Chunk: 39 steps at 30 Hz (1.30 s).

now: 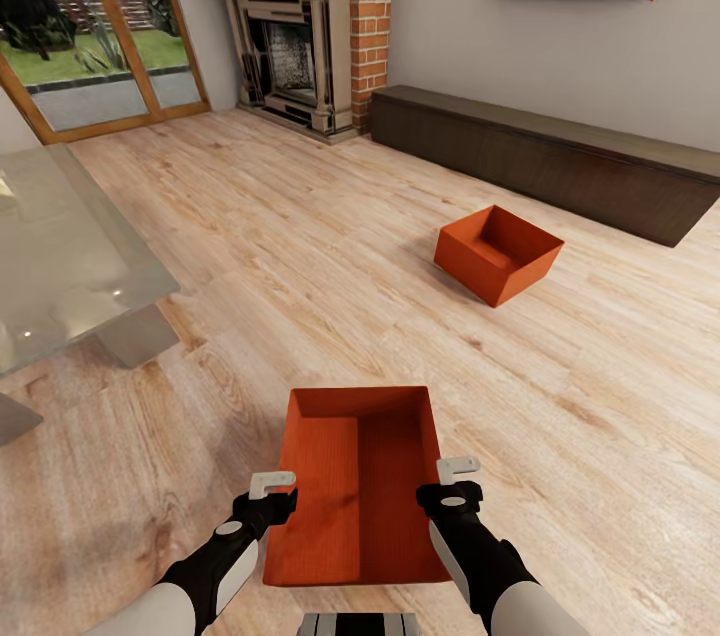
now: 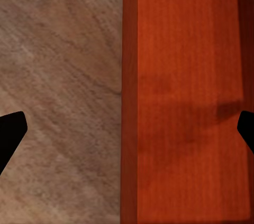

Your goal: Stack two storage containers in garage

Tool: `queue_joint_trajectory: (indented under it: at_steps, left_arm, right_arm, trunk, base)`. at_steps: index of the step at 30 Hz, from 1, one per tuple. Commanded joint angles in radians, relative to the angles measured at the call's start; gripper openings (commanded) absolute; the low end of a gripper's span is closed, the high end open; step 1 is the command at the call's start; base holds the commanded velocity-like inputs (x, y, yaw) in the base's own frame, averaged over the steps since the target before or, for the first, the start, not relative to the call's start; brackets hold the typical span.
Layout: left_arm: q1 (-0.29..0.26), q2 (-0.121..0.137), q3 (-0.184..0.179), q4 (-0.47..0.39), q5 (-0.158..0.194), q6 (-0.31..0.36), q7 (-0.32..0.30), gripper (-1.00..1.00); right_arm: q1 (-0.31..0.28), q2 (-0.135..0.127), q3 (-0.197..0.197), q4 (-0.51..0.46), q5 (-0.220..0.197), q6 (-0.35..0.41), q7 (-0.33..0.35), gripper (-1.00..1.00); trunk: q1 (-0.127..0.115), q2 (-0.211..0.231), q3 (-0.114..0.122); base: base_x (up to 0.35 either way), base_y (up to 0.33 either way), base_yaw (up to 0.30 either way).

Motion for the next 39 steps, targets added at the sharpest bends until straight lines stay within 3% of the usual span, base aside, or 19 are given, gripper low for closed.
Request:
queue_joint_trajectory:
  at_steps: [1,15,19,39]
  left_arm:
    - [-0.001,0.0,-0.009,0.001,0.009,-0.004,0.006,1.0]
    - [0.0,0.0,-0.009,0.001,0.008,-0.004,0.006,1.0]
    - [-0.001,0.0,-0.009,0.001,0.008,-0.004,0.006,1.0]
    - [-0.001,0.0,-0.009,0.001,0.008,-0.004,0.006,1.0]
  right_arm:
    - [0.0,0.0,0.004,-0.001,0.006,0.009,-0.004,1.0]
    - [0.0,0.0,0.004,-0.001,0.006,0.01,-0.004,1.0]
    - [0.0,0.0,0.004,-0.001,0.006,0.01,-0.005,1.0]
    - [0.0,0.0,0.006,-0.001,0.006,0.01,-0.003,1.0]
  trunk:
    - [0.0,0.0,-0.001]
    - [0.007,-0.014,-0.007]
    - [0.023,-0.042,-0.019]
    - [0.042,-0.077,-0.035]
  base:
    - [0.0,0.0,0.0]
    - [0.0,0.0,0.0]
    - [0.0,0.0,0.0]
    - [0.0,0.0,0.0]
